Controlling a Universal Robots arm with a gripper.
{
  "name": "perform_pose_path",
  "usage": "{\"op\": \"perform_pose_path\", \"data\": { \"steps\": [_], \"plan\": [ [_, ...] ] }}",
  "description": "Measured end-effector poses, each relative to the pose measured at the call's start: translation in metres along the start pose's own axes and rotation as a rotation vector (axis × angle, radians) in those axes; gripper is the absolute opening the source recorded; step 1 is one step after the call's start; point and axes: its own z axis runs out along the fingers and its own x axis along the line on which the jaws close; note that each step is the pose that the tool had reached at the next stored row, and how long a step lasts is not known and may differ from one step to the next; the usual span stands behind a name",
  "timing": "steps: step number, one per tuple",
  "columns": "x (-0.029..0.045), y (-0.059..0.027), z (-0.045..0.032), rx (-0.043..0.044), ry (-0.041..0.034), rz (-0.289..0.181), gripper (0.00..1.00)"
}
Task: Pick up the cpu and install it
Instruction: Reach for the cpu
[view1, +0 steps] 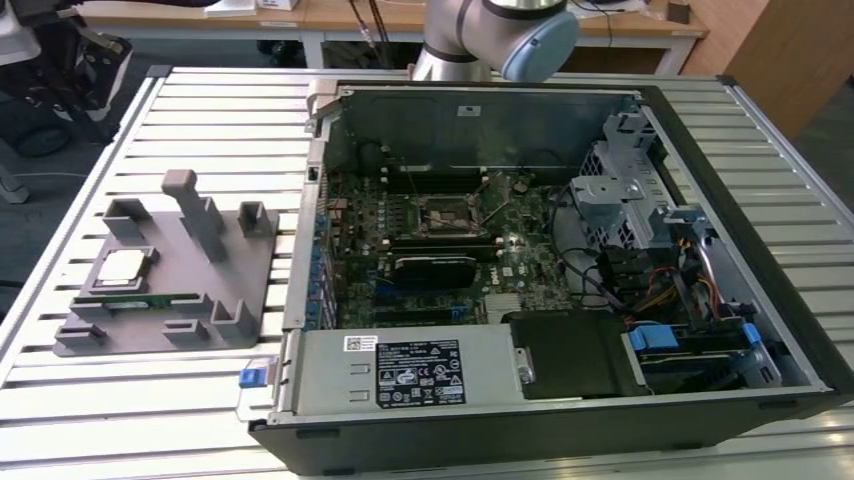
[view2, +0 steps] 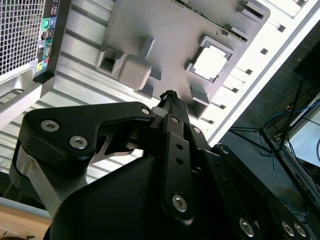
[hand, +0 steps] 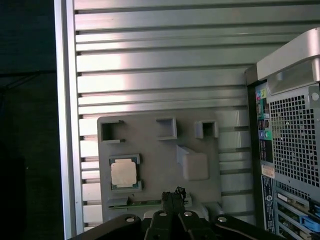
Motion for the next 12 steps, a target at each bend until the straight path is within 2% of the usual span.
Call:
{"op": "perform_pose_path", "data": {
  "steps": [12],
  "plan": [
    [0.0249,-0.0019,0.0003,0.0000,0.0000,0.000,0.11]
  ]
}}
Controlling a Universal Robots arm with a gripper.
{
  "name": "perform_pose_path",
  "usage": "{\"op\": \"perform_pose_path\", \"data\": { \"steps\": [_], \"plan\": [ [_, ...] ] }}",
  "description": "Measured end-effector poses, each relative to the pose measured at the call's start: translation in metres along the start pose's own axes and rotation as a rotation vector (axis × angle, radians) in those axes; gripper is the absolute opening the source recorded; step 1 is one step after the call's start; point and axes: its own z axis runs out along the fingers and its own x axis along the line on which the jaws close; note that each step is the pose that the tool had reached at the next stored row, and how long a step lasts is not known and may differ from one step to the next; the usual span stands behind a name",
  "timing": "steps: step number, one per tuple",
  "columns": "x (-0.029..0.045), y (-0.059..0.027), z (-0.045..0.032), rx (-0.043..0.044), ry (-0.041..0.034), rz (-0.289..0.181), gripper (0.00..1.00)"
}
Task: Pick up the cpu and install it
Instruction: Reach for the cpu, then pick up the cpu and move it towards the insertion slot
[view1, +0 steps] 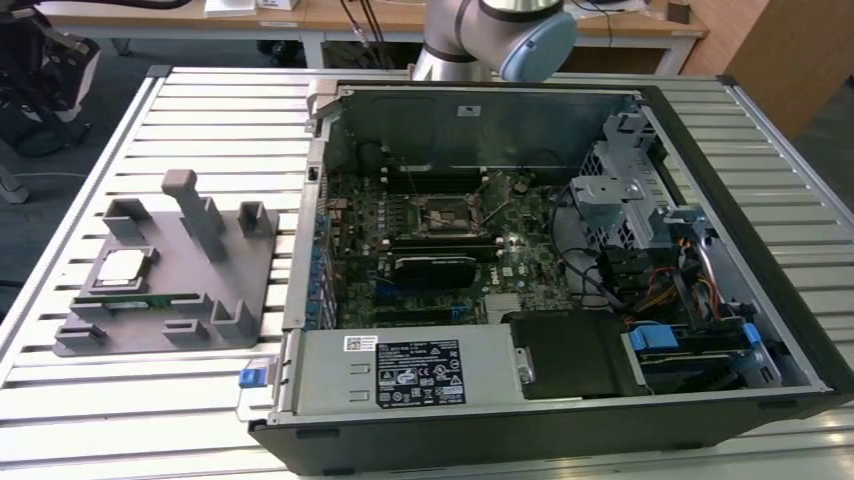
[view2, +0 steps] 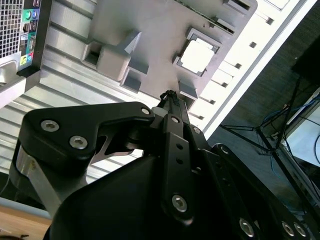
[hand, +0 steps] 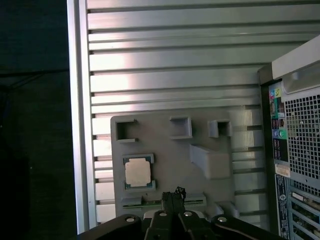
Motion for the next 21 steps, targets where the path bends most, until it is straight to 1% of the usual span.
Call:
{"op": "perform_pose_path", "data": {
  "steps": [5,8,12,17,21],
  "plan": [
    [0.0109,-0.0009,0.0005,0.0000,0.0000,0.000,0.11],
    [0.0188,-0.0015,0.0014,0.0000,0.0000,0.000,0.11],
    [0.0264,-0.0021,0.0023,0.0000,-0.0001,0.000,0.11],
    [0.0327,-0.0027,0.0027,0.0000,0.0002,0.000,0.11],
    [0.0339,-0.0027,0.0028,0.0000,0.0003,0.000,0.11]
  ]
}}
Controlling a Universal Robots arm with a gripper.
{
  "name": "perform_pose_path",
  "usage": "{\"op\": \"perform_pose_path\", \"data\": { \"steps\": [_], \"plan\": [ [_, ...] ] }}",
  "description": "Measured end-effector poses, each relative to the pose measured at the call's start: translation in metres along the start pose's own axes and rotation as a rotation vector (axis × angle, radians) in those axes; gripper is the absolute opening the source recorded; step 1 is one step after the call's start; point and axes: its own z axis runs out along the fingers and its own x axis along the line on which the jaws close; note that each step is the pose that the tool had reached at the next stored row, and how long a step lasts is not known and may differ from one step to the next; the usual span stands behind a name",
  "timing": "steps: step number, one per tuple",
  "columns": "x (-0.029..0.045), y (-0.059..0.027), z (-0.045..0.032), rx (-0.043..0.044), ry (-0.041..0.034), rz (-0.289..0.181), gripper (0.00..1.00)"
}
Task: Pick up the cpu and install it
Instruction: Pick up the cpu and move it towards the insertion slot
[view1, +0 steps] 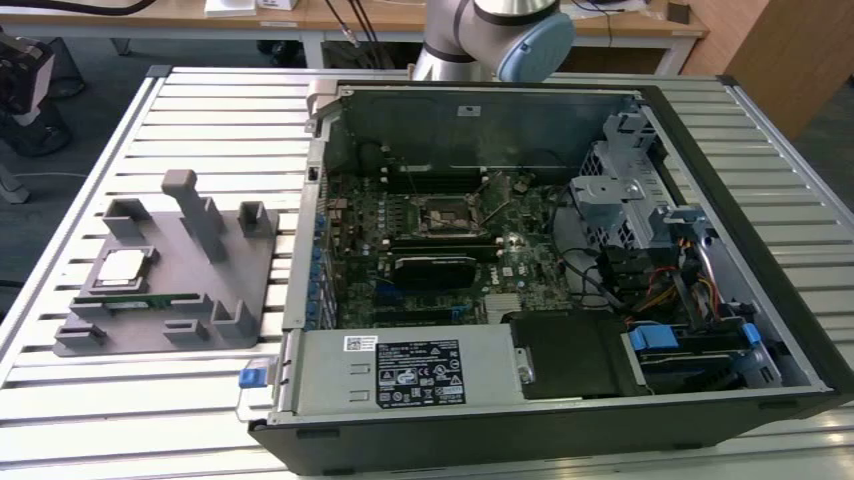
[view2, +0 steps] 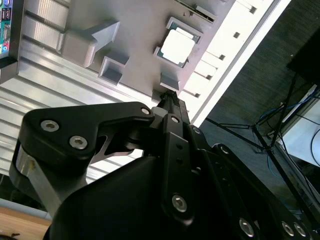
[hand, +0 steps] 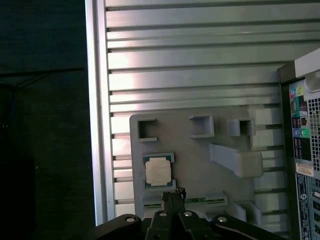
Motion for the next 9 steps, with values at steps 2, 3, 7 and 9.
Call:
{"op": "perform_pose_path", "data": {
  "steps": [2,3,7,9],
  "plan": [
    [0.0001,0.0000,0.0000,0.0000,0.0000,0.000,0.11],
    [0.0001,0.0000,0.0000,0.0000,0.0000,0.000,0.11],
    [0.0002,0.0000,0.0007,-0.0001,-0.0001,0.000,0.11],
    [0.0003,-0.0001,0.0026,0.0003,0.0005,0.000,0.11]
  ]
}}
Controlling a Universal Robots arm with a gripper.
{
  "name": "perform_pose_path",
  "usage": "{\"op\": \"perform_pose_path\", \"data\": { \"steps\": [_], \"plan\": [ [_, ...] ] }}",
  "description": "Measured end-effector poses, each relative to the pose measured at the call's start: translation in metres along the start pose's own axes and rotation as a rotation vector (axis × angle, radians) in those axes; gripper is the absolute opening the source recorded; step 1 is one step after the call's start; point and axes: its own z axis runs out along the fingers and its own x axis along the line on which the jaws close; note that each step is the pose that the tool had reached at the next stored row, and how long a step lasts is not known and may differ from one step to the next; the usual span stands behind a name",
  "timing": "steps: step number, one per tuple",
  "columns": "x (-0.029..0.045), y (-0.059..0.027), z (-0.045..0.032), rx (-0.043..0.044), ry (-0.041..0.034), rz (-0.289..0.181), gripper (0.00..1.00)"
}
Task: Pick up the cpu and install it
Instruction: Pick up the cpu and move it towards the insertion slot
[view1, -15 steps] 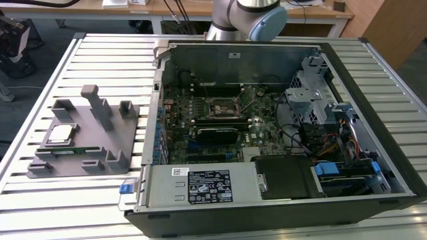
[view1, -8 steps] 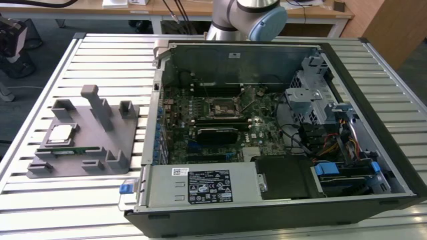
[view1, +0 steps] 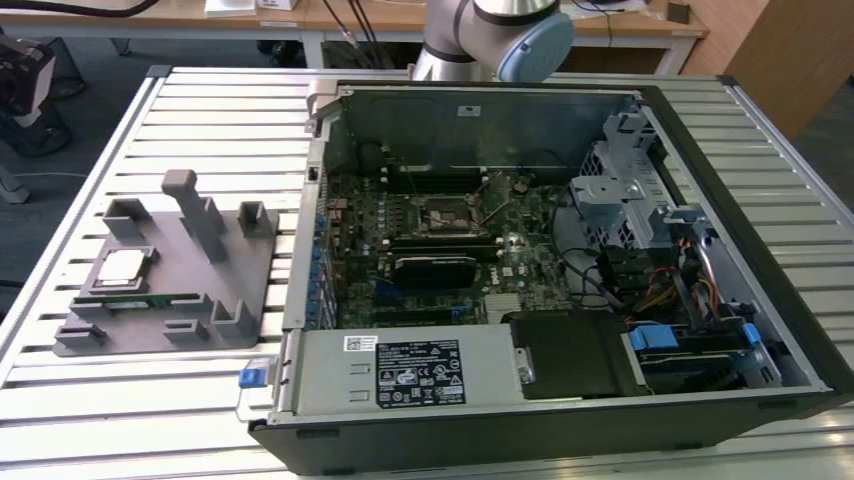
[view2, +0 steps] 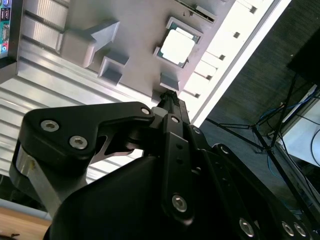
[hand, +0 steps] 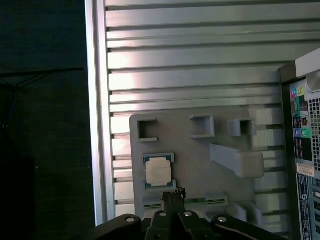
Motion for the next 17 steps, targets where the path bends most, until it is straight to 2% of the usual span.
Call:
{"op": "perform_pose_path", "data": {
  "steps": [5,7,9,10,11,12,15,16,17],
  "plan": [
    [0.0000,-0.0022,0.0089,0.0003,0.0034,-0.001,0.11],
    [0.0002,-0.0025,0.0123,0.0001,0.0056,-0.019,0.11],
    [0.0002,-0.0027,0.0157,-0.0006,0.0080,-0.049,0.23],
    [0.0002,-0.0029,0.0175,-0.0007,0.0093,-0.060,0.23],
    [0.0002,-0.0031,0.0193,-0.0007,0.0098,-0.064,0.29],
    [0.0003,-0.0032,0.0210,-0.0008,0.0099,-0.065,0.29],
    [0.0006,-0.0035,0.0266,-0.0008,0.0100,-0.065,0.47],
    [0.0007,-0.0036,0.0284,-0.0008,0.0099,-0.065,0.47],
    [0.0009,-0.0037,0.0303,-0.0008,0.0100,-0.065,0.53]
  ]
}}
